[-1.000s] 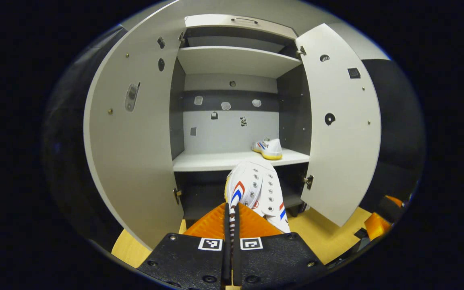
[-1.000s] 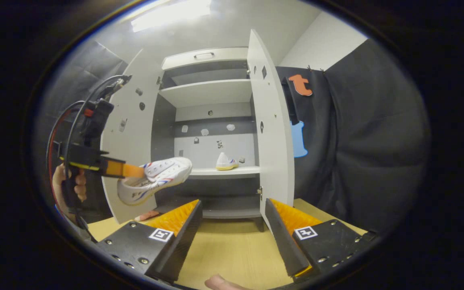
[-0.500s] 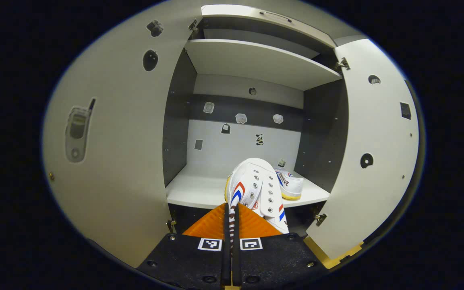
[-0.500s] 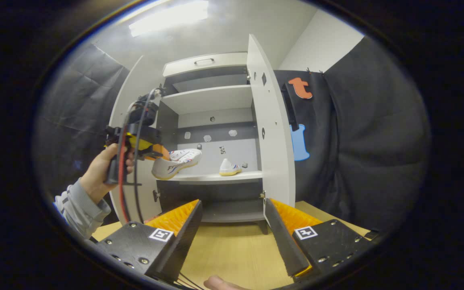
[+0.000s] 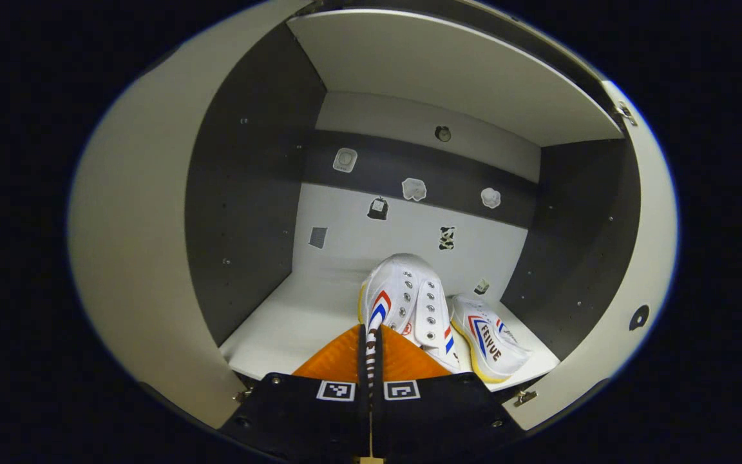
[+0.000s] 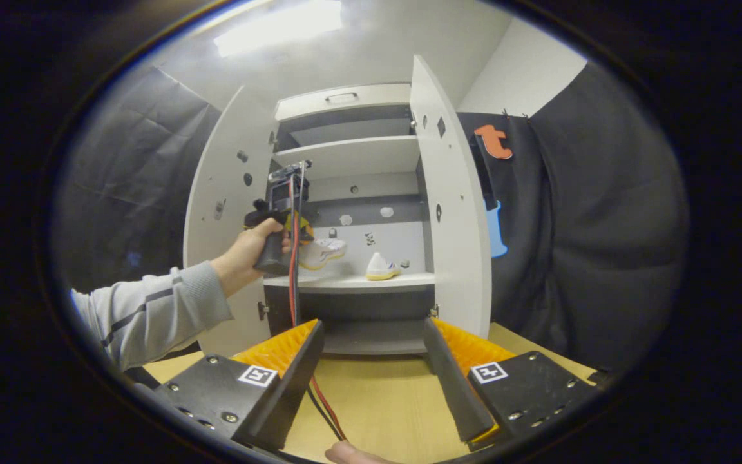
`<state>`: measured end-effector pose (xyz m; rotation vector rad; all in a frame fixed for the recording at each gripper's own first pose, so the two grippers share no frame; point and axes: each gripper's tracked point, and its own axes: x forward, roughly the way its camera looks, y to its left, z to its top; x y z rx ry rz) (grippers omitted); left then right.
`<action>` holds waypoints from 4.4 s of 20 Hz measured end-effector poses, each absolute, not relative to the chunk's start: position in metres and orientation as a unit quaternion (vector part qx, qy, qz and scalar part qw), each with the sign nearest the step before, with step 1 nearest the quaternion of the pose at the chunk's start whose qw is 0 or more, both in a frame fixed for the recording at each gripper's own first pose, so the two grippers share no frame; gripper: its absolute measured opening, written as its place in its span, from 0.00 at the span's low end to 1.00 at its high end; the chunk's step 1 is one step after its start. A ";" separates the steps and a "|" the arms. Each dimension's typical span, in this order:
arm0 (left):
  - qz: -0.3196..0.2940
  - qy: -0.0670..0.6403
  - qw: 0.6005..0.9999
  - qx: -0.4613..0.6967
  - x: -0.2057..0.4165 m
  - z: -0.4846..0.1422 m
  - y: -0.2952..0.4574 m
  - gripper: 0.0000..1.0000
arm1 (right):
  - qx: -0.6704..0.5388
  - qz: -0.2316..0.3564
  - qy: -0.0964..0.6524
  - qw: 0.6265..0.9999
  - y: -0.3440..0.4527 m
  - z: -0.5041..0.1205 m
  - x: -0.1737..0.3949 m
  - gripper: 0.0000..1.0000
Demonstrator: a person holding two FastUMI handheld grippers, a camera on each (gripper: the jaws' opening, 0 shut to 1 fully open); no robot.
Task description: Grab one shoe with the right hand and put it into the shoe cabinet, grab the other shoe with the left hand and put it into the shoe cabinet; then close the right door with the right hand and the left door with the left hand.
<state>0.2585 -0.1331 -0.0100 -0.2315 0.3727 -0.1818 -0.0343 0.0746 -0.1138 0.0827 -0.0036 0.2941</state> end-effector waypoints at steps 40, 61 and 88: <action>-0.144 0.033 0.989 0.002 0.001 0.021 -0.083 0.89 | 0.003 0.084 -0.039 0.996 0.052 -0.095 -0.042 0.97; -0.128 0.050 0.989 -0.063 -0.130 -0.029 0.043 0.96 | -0.056 0.029 -0.044 0.997 -0.051 -0.026 -0.004 0.97; -0.044 0.029 0.998 -0.028 -0.124 -0.038 0.122 0.96 | 0.000 0.033 0.015 0.999 -0.118 0.047 0.185 0.88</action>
